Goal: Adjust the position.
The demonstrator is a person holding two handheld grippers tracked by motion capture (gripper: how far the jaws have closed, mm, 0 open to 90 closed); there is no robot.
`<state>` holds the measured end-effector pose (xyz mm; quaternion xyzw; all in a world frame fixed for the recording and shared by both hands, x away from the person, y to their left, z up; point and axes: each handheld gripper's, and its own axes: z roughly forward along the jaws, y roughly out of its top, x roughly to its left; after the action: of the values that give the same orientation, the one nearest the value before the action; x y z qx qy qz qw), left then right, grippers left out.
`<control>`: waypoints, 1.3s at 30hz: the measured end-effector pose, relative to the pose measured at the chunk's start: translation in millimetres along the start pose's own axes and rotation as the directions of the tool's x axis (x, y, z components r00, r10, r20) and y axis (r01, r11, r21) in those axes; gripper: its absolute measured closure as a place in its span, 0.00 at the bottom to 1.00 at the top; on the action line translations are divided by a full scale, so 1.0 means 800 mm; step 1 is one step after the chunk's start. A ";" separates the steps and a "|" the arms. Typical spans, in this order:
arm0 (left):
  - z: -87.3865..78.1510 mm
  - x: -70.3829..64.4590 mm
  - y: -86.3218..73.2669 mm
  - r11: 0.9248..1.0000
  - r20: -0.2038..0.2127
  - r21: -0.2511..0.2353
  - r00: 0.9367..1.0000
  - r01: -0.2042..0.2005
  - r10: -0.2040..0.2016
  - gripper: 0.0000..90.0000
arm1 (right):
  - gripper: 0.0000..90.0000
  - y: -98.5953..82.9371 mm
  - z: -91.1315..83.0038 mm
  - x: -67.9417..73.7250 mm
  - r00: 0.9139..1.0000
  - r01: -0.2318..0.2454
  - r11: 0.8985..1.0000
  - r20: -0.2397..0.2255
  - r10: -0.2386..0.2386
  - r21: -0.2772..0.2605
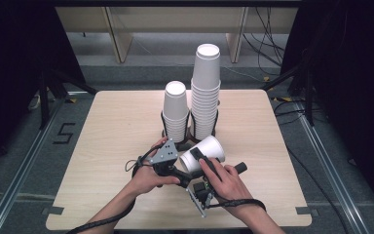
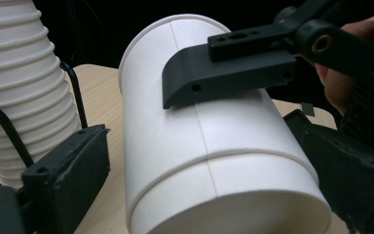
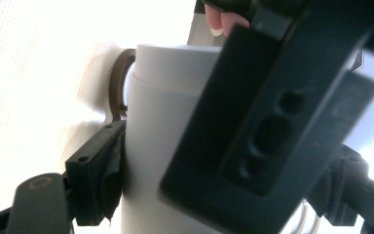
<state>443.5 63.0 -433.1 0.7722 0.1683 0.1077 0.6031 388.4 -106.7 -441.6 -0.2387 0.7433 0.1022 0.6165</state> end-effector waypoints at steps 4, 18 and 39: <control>0.001 0.000 -0.001 1.000 -0.001 0.004 1.000 -0.001 0.001 0.10 | 0.23 0.000 -0.001 0.000 1.000 -0.013 1.000 -0.007 0.013 0.016; 0.001 0.001 -0.005 1.000 -0.011 0.012 1.000 -0.005 0.005 0.20 | 0.23 0.000 -0.001 0.003 0.999 -0.042 0.999 0.004 0.042 0.008; 0.000 0.002 -0.002 1.000 -0.015 0.003 1.000 -0.010 0.010 0.19 | 0.23 0.002 0.000 -0.003 1.000 -0.009 1.000 -0.001 0.009 0.003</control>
<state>444.6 64.3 -434.8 0.7730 0.1692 0.1163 0.6002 388.2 -104.7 -439.5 -0.2345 0.7449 0.1039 0.6159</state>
